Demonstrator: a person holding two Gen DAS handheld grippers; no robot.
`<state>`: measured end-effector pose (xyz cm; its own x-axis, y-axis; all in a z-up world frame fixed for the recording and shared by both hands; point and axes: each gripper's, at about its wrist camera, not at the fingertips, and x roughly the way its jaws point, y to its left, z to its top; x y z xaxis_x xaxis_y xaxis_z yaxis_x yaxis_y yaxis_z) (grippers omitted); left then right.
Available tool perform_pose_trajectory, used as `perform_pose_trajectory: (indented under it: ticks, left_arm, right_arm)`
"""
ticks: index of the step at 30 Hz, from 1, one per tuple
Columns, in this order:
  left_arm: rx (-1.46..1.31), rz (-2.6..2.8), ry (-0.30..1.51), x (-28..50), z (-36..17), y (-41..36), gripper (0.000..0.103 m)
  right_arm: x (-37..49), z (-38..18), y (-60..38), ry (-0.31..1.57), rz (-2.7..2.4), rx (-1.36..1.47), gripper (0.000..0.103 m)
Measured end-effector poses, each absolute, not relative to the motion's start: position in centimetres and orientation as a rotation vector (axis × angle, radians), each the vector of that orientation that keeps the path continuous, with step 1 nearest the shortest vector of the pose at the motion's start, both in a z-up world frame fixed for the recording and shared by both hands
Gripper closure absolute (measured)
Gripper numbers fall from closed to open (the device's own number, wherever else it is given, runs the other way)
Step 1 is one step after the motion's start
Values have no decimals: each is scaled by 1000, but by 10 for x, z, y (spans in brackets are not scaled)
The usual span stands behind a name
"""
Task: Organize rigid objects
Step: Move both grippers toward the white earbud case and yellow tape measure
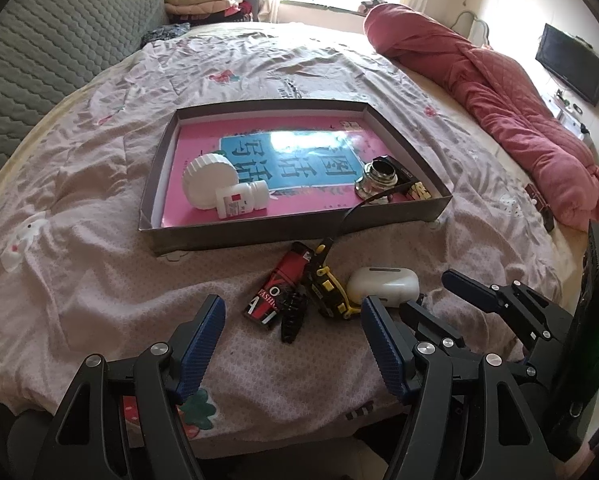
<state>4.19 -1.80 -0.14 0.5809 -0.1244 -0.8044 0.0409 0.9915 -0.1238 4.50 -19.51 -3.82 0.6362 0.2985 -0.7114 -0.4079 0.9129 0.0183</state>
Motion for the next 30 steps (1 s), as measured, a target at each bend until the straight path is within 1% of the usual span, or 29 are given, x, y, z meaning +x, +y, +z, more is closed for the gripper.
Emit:
perform_pose_trajectory:
  ticks: [14, 15, 18, 19, 28, 29, 30]
  left_arm:
    - [-85, -91, 984, 70, -20, -23, 31]
    - [-90, -91, 985, 72, -21, -22, 31]
    - [-89, -87, 989, 77, -24, -21, 31]
    - [-87, -86, 989, 79, -25, -21, 31]
    - [-71, -103, 1012, 92, -32, -26, 31]
    - [-64, -110, 1013, 92, -32, -28, 32]
    - [-59, -116, 1014, 92, -33, -30, 35]
  right_arm:
    - [61, -48, -189, 812, 475, -115, 53]
    - [62, -49, -189, 811, 478, -111, 52]
    - [67, -50, -191, 814, 474, -97, 41]
    - [70, -51, -193, 818, 476, -85, 39]
    - [83, -58, -187, 827, 496, -96, 37]
    - [84, -59, -187, 827, 498, -97, 37]
    - [86, -60, -186, 830, 500, -95, 37]
